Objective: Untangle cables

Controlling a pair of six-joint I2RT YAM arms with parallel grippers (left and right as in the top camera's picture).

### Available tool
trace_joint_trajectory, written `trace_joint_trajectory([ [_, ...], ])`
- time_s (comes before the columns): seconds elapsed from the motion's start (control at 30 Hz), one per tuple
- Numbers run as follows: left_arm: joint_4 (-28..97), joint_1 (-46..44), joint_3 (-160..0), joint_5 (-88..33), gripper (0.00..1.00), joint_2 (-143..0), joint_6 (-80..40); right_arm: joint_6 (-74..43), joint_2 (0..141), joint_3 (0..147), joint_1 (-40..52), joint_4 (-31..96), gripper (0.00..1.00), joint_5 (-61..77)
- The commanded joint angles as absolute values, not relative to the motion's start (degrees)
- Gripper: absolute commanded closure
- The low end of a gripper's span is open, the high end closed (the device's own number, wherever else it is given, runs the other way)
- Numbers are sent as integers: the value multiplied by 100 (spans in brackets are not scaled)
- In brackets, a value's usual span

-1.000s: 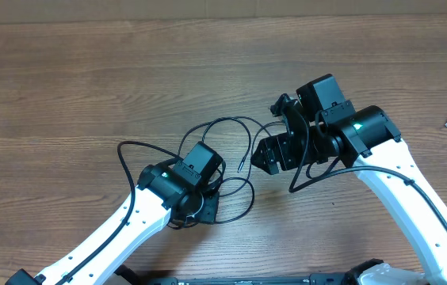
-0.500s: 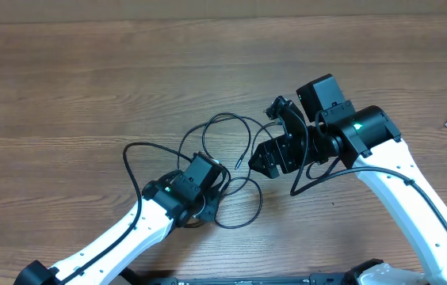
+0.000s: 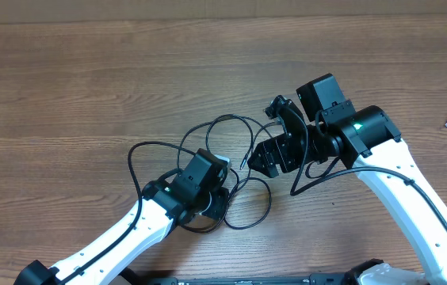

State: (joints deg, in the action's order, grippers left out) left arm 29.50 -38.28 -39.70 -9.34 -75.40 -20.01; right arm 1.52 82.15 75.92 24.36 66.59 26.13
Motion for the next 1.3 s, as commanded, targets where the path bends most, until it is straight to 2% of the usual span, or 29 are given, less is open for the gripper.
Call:
trace_joint_trajectory([
  [0.0, 2799, -3870, -4147, -1575, 63, -7443, -1599, 196, 8200, 7592, 2392, 6626, 13, 2665],
  [0.1, 2755, -3870, -4195, -1640, 62, -7446, -1474, 154, 8200, 7592, 2390, 6606, 12, 2661],
  [0.23, 2783, -3872, -4195, -1691, 63, -7446, -1474, 40, 8200, 7592, 2366, 6556, 7, 2615],
  [0.4, 2786, -3872, -4191, -1702, 67, -7448, -1474, 1, 8200, 7592, 2349, 6528, 6, 2602],
  [0.6, 2731, -3872, -4040, -1651, 63, -7456, -1483, 5, 8200, 7592, 2349, 6519, 5, 2602],
  [1.0, 2373, -3870, -3605, -1592, 62, -7456, -1675, 3, 8200, 7592, 2349, 6563, 5, 2606],
  [1.07, 2244, -3870, -3544, -1592, 65, -7456, -1789, 3, 8200, 7592, 2349, 6565, 5, 2606],
  [1.13, 2123, -3872, -3524, -1592, 75, -7456, -1846, 3, 8200, 7592, 2349, 6565, 5, 2606],
  [1.27, 2003, -3870, -3518, -1590, 75, -7474, -1844, 5, 8200, 7592, 2349, 6563, 5, 2714],
])
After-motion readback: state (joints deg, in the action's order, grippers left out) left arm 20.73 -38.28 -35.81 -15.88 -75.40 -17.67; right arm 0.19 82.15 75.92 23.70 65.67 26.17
